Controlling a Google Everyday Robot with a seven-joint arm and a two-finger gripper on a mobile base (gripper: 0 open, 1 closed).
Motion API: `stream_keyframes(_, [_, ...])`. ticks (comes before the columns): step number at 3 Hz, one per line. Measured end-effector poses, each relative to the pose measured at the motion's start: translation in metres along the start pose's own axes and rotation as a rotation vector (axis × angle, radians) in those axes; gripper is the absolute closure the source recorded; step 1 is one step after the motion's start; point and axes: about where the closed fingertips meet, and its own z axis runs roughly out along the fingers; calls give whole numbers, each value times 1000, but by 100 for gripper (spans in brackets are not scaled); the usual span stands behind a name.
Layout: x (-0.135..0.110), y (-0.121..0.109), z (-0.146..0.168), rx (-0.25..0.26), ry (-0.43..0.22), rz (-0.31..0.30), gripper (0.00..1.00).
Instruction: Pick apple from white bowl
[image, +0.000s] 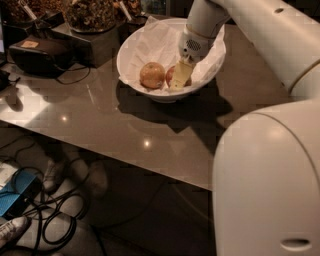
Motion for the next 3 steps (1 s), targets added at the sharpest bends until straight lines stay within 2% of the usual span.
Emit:
stream_keyframes(1, [6, 29, -37, 46, -71, -37, 100])
stream_keyframes(2, [5, 65, -76, 75, -125, -99, 100])
stream_keyframes(3, [-2, 109, -109, 74, -161, -196, 100])
